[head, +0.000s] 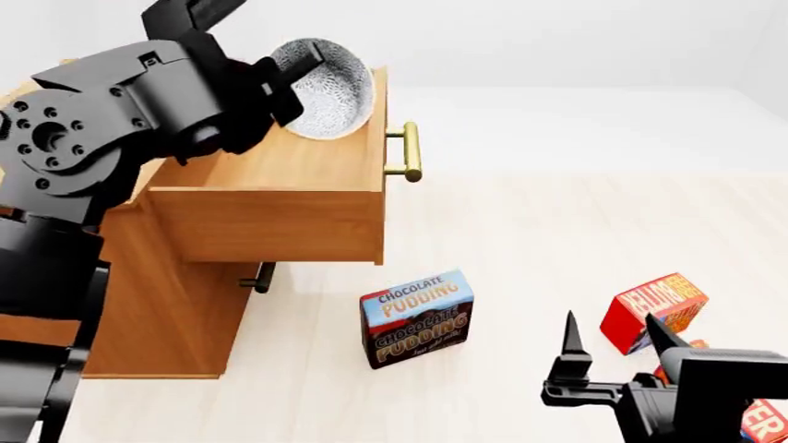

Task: Put the bowl in the top drawer of the cabinet.

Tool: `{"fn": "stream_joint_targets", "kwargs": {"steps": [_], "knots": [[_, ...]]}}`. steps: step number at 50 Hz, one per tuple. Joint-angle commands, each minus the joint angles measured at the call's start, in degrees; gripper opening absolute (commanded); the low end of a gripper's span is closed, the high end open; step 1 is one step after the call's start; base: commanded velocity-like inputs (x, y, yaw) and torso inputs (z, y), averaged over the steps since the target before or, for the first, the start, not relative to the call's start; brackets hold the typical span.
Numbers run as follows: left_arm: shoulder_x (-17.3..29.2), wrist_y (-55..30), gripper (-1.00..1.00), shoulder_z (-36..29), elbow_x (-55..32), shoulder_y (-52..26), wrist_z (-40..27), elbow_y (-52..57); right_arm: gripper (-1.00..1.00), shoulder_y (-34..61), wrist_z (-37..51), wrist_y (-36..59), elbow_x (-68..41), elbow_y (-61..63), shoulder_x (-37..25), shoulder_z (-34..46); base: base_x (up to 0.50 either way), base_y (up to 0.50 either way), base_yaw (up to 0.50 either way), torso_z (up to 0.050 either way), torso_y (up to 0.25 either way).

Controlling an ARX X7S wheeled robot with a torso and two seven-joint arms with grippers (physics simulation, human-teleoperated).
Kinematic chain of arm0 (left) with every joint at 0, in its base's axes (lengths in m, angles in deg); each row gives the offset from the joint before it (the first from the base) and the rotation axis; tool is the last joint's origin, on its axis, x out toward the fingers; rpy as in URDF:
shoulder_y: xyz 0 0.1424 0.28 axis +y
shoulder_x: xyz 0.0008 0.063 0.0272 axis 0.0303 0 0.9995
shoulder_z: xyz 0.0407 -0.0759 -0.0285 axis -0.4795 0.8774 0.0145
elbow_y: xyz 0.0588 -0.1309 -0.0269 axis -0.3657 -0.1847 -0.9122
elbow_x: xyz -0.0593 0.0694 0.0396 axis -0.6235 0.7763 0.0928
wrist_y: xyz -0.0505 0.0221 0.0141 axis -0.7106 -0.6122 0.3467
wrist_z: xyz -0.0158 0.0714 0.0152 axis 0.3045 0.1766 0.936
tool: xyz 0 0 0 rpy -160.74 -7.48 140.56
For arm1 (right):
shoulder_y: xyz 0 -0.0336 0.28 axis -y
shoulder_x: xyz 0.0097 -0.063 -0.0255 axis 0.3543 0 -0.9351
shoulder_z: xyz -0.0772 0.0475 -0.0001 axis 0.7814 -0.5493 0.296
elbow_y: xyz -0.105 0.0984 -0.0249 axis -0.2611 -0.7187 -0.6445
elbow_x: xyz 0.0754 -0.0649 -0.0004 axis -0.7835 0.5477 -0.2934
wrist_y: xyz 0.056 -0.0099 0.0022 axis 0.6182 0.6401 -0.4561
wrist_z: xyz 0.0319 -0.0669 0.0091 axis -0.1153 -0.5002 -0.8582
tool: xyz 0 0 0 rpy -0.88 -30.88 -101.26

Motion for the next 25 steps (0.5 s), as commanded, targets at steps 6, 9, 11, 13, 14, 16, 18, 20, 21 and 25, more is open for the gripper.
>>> {"fn": "stream_joint_targets", "kwargs": {"steps": [6,9,11,13,14,16,18,20,21,25], "knots": [[-3.1,4.6,-1.0,0.3,1.6,-1.3,0.0,-12.5,1.0,-1.4,0.1,-1.2,0.0,-0.8,0.0,-0.4,0.0,0.0,0.0,0.0,0.0],[-3.1,5.2,-1.0,0.8,1.2,-1.6,-0.6,-13.1,1.0,-1.5,0.3,-1.0,0.0,-0.8,-0.1,-0.4,0.0,0.0,0.0,0.0,0.0],[-3.0,5.8,-1.0,1.4,0.9,-1.7,-1.3,-13.2,1.0,-1.5,0.4,-0.8,0.0,-0.7,-0.2,-0.5,0.0,0.0,0.0,0.0,0.0],[-3.0,6.2,-1.0,2.0,0.3,-1.8,-1.8,-13.7,1.0,-1.6,0.6,-0.7,-0.1,-0.4,-0.3,-0.6,0.0,0.0,0.0,0.0,0.005],[-3.0,6.4,-1.0,2.3,0.0,-1.9,-1.8,-14.0,1.0,-1.7,0.6,-0.6,-0.1,-0.4,-0.3,-0.6,0.0,0.0,0.0,0.0,0.0],[-3.1,6.6,-1.0,2.9,-0.6,-2.0,-2.0,-14.7,1.0,-1.8,0.7,-0.6,-0.1,-0.3,-0.4,-0.6,0.0,0.0,0.0,0.0,0.0],[-3.4,7.0,-1.0,3.1,-0.8,-1.7,-2.2,-14.7,1.0,-1.6,0.8,-0.5,0.0,-0.6,-0.4,-0.5,0.0,0.0,0.0,0.0,0.0],[-3.8,7.2,-1.0,3.0,-0.7,-1.8,-1.8,-15.8,1.0,-1.6,0.8,-0.5,0.1,-0.7,-0.4,-0.3,0.0,0.0,0.0,0.0,0.0],[-4.0,7.3,-1.0,3.0,-0.8,-1.9,-1.5,-16.3,1.0,-1.6,0.8,-0.4,0.2,-0.7,-0.4,-0.3,0.0,0.0,0.0,0.0,0.0],[-4.4,7.4,-1.0,2.9,-0.7,-2.1,-0.3,-18.8,1.0,-2.0,0.9,-0.6,0.0,-0.7,-0.6,-0.6,0.0,0.0,0.0,0.0,0.0]]}}
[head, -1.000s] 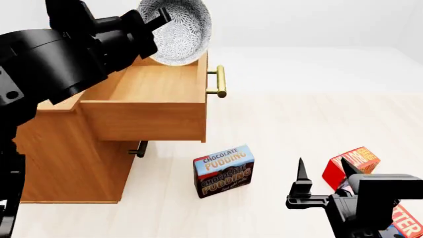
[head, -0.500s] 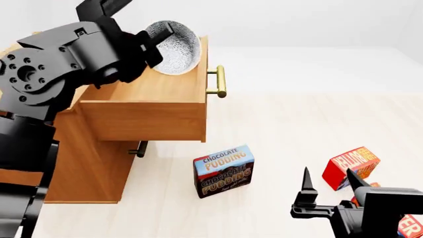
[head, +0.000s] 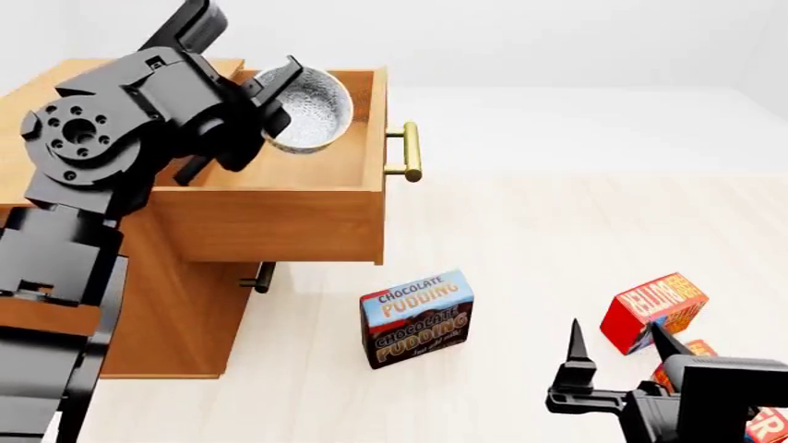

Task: Put the bowl in the top drawer of the cabinet.

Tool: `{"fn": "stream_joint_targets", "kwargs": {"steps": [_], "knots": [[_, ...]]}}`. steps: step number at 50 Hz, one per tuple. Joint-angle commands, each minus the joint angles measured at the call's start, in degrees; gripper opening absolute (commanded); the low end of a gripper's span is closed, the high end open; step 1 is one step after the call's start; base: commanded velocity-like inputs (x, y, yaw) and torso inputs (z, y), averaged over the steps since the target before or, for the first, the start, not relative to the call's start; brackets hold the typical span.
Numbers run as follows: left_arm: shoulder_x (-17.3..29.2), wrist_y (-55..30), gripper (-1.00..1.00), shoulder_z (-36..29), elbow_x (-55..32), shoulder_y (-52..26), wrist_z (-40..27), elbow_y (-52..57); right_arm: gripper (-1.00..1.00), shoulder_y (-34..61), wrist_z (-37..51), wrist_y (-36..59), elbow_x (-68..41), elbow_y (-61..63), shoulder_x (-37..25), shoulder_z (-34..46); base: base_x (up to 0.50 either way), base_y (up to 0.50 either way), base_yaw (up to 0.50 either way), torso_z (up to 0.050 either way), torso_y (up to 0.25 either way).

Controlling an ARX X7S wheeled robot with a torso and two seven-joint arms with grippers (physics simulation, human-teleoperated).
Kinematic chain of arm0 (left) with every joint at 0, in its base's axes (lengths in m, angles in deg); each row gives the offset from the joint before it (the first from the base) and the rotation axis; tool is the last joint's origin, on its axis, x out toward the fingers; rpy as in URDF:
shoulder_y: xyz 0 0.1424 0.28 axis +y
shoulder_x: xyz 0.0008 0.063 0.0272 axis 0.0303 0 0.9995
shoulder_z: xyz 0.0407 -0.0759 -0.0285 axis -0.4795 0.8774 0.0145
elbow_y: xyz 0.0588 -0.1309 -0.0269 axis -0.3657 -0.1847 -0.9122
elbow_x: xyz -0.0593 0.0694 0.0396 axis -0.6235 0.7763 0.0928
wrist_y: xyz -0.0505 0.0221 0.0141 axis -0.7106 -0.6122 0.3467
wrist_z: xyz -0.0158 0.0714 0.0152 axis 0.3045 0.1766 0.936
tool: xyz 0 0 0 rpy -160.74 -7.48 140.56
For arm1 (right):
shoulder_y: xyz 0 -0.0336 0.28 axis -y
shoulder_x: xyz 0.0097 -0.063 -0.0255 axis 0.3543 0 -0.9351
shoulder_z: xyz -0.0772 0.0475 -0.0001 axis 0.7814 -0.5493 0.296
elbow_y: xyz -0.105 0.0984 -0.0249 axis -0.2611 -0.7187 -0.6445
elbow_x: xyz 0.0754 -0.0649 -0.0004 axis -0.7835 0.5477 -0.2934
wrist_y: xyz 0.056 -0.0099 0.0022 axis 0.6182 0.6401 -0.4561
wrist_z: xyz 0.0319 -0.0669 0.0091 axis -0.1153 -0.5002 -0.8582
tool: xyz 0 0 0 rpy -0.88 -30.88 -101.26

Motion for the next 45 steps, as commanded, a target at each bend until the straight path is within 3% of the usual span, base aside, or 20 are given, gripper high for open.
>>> {"fn": "stream_joint_targets", "kwargs": {"steps": [1,43,44,45], "knots": [[-1.2,1.8,-1.0,1.2,-0.5,-0.9,1.4,-5.6,1.0,-0.6,0.3,-0.1,-0.1,-0.1,-0.3,-0.3,0.0,0.0,0.0,0.0,0.0],[-5.5,3.7,-1.0,-1.8,2.8,-4.2,7.4,-19.8,1.0,-1.8,0.4,-2.3,0.2,-2.9,-0.2,-0.4,0.0,0.0,0.0,0.0,0.0],[-5.6,3.7,1.0,-1.8,2.9,-4.3,7.7,-20.1,1.0,-1.8,0.4,-2.4,0.3,-2.9,-0.2,-0.4,0.0,0.0,0.0,0.0,0.0],[-5.6,3.6,1.0,-1.8,2.9,-4.2,8.0,-20.4,1.0,-1.9,0.4,-2.4,0.2,-2.9,-0.3,-0.4,0.0,0.0,0.0,0.0,0.0]]}}
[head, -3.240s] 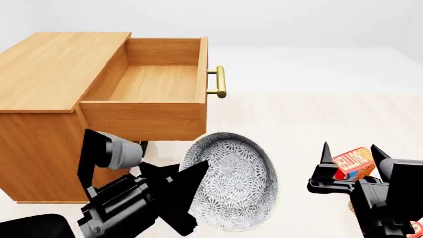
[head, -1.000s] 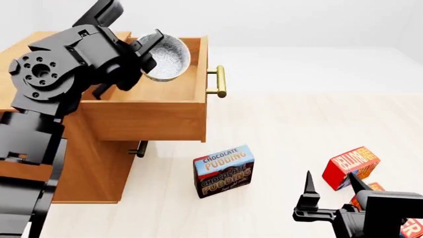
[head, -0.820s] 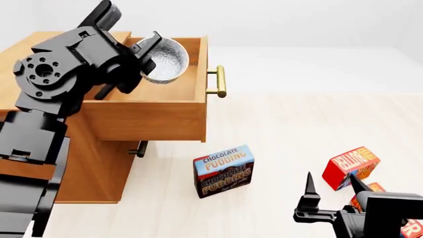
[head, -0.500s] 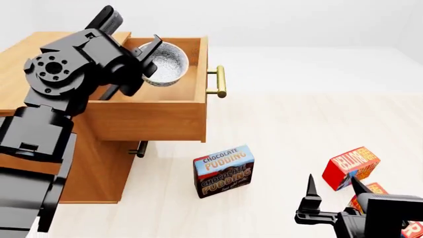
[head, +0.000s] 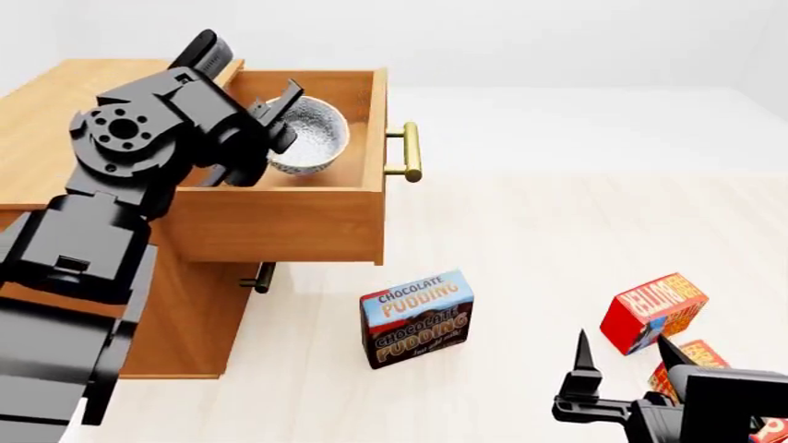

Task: Put the bowl in the top drawer of the cabinet.

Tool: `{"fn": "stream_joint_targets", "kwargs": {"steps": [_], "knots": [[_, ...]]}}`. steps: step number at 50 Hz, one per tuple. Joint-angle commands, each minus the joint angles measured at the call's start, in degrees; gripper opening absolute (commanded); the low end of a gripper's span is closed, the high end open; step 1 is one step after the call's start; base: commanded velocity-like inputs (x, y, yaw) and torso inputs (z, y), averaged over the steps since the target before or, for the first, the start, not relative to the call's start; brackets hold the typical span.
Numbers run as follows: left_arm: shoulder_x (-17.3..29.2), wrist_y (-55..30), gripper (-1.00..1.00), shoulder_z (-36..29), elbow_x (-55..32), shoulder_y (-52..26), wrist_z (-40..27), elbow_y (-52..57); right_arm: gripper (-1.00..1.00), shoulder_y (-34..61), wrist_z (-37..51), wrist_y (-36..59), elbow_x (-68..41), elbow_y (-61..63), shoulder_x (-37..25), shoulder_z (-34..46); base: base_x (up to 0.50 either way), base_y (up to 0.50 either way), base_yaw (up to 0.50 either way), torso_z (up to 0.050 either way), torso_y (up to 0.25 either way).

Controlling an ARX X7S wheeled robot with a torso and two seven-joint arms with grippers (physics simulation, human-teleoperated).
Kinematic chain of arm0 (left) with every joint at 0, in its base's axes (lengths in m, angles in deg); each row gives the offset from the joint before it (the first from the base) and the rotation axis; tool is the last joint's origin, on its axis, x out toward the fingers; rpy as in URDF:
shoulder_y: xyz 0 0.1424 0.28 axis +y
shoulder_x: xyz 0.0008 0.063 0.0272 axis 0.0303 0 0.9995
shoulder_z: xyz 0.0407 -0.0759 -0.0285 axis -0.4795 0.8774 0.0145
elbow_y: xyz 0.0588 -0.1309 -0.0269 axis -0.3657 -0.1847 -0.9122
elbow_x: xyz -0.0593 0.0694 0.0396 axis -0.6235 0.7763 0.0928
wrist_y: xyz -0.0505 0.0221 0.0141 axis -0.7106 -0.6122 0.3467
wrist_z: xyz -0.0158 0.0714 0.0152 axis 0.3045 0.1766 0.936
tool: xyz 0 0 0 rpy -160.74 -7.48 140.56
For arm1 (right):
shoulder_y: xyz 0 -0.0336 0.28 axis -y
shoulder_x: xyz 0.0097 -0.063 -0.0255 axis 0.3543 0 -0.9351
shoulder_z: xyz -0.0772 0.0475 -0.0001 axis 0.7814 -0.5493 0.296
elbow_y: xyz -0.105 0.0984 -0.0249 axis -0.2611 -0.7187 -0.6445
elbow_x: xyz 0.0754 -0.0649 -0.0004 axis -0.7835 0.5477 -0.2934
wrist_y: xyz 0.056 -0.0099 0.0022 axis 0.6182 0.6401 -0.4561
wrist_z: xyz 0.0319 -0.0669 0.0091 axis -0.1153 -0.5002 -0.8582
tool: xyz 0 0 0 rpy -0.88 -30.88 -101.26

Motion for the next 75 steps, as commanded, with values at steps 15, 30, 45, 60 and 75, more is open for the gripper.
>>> {"fn": "stream_joint_targets", "kwargs": {"steps": [15,30,45,60,75], "knots": [[-0.5,-0.4,1.0,0.3,0.1,-0.7,3.3,-3.4,1.0,0.0,0.4,-0.7,0.3,-1.0,0.0,0.4,0.0,0.0,0.0,0.0,0.0],[1.5,-0.3,1.0,1.8,-1.5,1.8,-1.0,5.2,1.0,-0.3,0.2,-1.3,0.2,-1.4,-0.2,0.5,0.0,0.0,0.0,0.0,0.0],[5.1,-0.8,1.0,5.2,-5.5,5.3,-8.1,20.4,1.0,-1.3,0.6,-1.2,-0.2,-0.1,-0.6,0.2,0.0,0.0,0.0,0.0,0.0],[7.0,-4.9,1.0,6.0,-7.9,5.8,-5.4,31.5,1.0,-0.9,0.9,-1.2,0.0,-0.2,-0.6,0.7,0.0,0.0,0.0,0.0,0.0],[8.7,-6.8,1.0,4.8,-6.1,6.2,0.0,37.1,1.0,-1.1,1.2,-1.5,-0.2,-0.5,-0.5,0.6,0.0,0.0,0.0,0.0,0.0]]}}
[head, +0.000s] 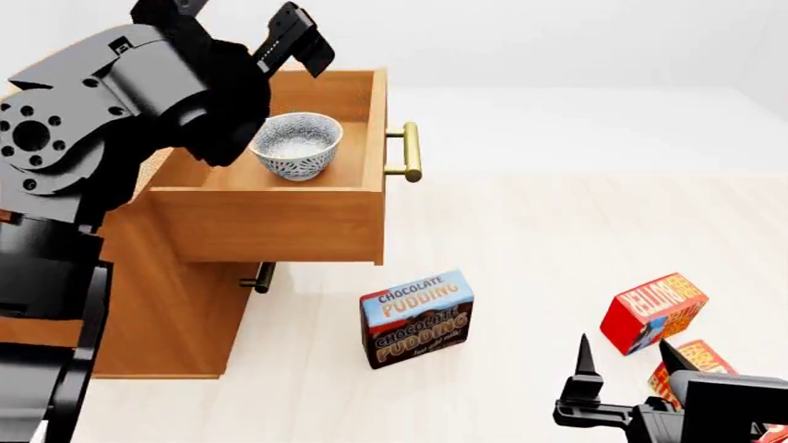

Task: Put the bowl in the top drawer of the cabinet.

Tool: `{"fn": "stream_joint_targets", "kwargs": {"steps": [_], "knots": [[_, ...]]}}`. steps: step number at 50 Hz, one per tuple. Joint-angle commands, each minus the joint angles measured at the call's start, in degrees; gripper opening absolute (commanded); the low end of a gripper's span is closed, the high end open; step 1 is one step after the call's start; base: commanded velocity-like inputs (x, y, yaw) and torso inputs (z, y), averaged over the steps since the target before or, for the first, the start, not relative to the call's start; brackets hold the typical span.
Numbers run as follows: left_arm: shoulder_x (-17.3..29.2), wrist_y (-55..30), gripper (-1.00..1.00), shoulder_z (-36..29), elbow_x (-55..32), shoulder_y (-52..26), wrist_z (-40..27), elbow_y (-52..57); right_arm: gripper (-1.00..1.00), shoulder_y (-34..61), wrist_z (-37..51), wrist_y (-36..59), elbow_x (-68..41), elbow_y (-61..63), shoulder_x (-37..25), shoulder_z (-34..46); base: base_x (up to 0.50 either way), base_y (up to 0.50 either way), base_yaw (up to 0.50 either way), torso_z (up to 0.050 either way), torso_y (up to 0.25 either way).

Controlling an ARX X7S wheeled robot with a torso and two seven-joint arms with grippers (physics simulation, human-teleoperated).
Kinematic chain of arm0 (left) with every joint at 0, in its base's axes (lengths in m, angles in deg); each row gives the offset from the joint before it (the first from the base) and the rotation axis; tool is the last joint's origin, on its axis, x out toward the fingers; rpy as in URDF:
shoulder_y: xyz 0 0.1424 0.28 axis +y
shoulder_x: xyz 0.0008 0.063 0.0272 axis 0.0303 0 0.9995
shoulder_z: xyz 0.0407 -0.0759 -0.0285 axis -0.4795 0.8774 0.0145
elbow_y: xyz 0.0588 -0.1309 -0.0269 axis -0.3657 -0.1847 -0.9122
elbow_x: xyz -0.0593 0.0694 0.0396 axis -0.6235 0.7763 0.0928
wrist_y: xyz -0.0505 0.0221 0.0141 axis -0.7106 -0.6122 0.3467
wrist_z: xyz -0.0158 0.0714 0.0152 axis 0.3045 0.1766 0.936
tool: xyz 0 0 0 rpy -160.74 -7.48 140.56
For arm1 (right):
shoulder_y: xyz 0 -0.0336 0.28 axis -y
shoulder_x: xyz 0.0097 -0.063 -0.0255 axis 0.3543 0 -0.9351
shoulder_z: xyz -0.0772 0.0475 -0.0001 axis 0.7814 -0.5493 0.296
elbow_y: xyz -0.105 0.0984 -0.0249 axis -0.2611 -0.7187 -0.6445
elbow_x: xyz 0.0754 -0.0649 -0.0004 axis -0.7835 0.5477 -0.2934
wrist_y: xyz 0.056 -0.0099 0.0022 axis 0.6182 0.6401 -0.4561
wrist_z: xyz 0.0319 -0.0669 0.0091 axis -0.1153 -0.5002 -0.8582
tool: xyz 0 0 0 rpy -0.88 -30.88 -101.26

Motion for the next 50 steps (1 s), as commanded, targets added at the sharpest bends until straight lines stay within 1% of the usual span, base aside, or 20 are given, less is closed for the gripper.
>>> {"fn": "stream_joint_targets", "kwargs": {"steps": [1,6,12,14,19,21,23,26,29,33,38,40,42,44,48,50], "knots": [[1.6,-1.6,1.0,-0.2,0.2,0.7,2.2,6.0,1.0,0.0,0.3,0.0,0.0,-0.1,0.0,0.1,0.0,0.0,0.0,0.0,0.0],[2.8,-2.2,1.0,1.0,-1.6,1.8,2.2,11.2,1.0,0.4,0.4,0.2,0.1,-0.1,0.0,0.6,0.0,0.0,0.0,0.0,0.0],[5.1,-4.4,1.0,1.0,-1.4,3.7,5.6,18.9,1.0,0.3,0.2,0.7,-1.1,1.0,-0.4,0.2,0.0,0.0,0.0,0.0,0.0],[6.6,-5.6,1.0,1.0,-0.6,5.0,8.7,23.9,1.0,0.4,0.5,1.3,-1.6,1.9,-0.7,-0.3,0.0,0.0,0.0,0.0,0.0],[10.2,-6.0,1.0,2.5,0.2,9.0,11.3,35.2,1.0,0.6,1.0,1.8,-2.6,3.2,-1.0,-1.5,0.0,0.0,0.0,0.0,0.0],[11.9,-6.0,1.0,3.5,0.1,11.1,11.9,40.4,1.0,0.5,1.5,1.9,-3.1,4.5,-1.0,-2.0,0.0,0.0,0.0,0.0,0.0],[13.4,-5.8,1.0,4.7,0.8,13.8,14.4,45.7,1.0,0.8,2.1,2.4,-3.4,6.1,-1.1,-2.2,0.0,0.0,0.0,0.0,0.0],[15.6,-3.8,1.0,7.3,3.6,21.1,18.3,53.8,1.0,2.0,3.6,4.2,-3.4,9.5,-1.3,-1.4,0.0,0.0,0.0,0.0,0.0],[17.4,-1.2,1.0,9.8,7.5,28.4,22.1,59.2,1.0,2.5,5.1,5.3,-3.3,13.3,-1.5,-1.1,0.0,0.0,0.0,0.0,0.0],[20.2,2.8,1.0,13.8,14.7,38.0,26.6,66.6,1.0,2.1,6.7,5.8,-3.6,18.6,-1.8,-1.7,0.0,0.0,0.0,0.0,0.0],[22.8,9.6,1.0,21.4,23.4,50.5,30.7,76.1,1.0,1.1,10.3,7.3,-0.9,24.6,-2.4,-2.0,0.0,0.0,0.0,0.0,0.0],[23.2,12.2,1.0,24.7,30.4,56.9,31.5,80.7,1.0,0.7,11.9,8.2,1.2,27.4,-3.1,-1.5,0.0,0.0,0.0,0.0,0.0],[22.1,14.7,1.0,27.1,41.9,63.0,31.7,85.2,1.0,0.6,13.6,9.0,3.3,29.7,-3.8,-0.9,0.0,0.0,0.0,0.0,0.0],[20.5,17.7,1.0,28.6,51.4,68.9,32.4,88.3,1.0,0.2,17.6,7.2,3.3,30.3,-6.8,1.0,0.0,0.0,0.0,0.0,0.0],[18.1,24.0,1.0,29.5,63.2,77.1,34.0,90.3,1.0,1.4,28.4,2.8,0.7,30.3,-15.8,7.8,0.0,0.0,0.0,0.0,0.0],[16.7,27.5,1.0,29.6,67.3,80.4,35.4,89.7,1.0,2.4,32.6,0.0,0.2,30.3,-19.9,11.8,0.0,0.0,0.0,0.0,0.0]]}}
